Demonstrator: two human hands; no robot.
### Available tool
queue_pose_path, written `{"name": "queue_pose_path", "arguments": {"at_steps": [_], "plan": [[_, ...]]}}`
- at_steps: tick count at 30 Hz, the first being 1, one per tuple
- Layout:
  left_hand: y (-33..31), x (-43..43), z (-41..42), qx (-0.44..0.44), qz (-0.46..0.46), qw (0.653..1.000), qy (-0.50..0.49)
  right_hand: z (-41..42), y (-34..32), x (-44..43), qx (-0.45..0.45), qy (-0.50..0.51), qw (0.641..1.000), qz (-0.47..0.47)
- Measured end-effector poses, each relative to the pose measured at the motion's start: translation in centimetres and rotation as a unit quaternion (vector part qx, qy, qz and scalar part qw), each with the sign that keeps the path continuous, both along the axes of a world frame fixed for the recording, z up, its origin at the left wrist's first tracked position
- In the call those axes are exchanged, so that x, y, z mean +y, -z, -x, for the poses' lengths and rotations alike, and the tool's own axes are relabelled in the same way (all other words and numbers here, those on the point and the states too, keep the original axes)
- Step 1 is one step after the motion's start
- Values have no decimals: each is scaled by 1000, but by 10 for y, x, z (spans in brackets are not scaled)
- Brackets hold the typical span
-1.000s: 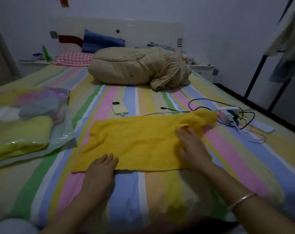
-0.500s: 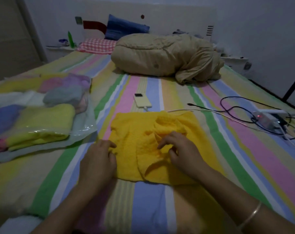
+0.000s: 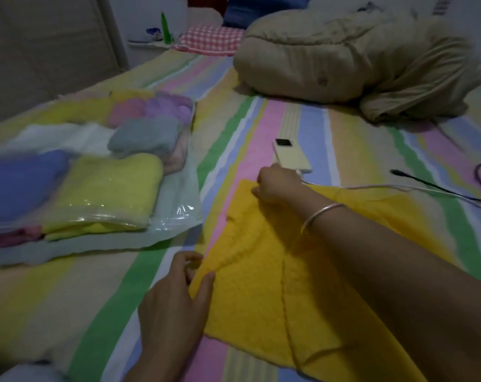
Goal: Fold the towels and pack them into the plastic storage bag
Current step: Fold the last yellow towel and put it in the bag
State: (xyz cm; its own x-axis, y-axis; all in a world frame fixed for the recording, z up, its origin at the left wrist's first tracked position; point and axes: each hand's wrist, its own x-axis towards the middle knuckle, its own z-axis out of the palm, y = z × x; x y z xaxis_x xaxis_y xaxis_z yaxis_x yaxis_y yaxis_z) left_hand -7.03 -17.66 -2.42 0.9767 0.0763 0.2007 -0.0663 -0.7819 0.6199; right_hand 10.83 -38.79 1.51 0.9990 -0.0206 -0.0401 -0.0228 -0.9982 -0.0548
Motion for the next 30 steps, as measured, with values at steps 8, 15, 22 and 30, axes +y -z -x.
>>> {"name": "queue_pose_path", "arguments": {"at_steps": [8, 15, 22, 30], "plan": [[-7, 5, 8, -5, 7, 1000, -18, -26, -13, 27, -81, 31, 987, -139], [-12, -11, 20, -95, -110, 989, -6, 50, -36, -44, -96, -39, 974, -202], [-29, -101, 71, -161, 10, 955, 250, 132, -44, -141, -80, 18, 996, 20], [-13, -111, 59, -84, -108, 959, 248, 161, -24, -145, -45, -100, 994, -3]]}}
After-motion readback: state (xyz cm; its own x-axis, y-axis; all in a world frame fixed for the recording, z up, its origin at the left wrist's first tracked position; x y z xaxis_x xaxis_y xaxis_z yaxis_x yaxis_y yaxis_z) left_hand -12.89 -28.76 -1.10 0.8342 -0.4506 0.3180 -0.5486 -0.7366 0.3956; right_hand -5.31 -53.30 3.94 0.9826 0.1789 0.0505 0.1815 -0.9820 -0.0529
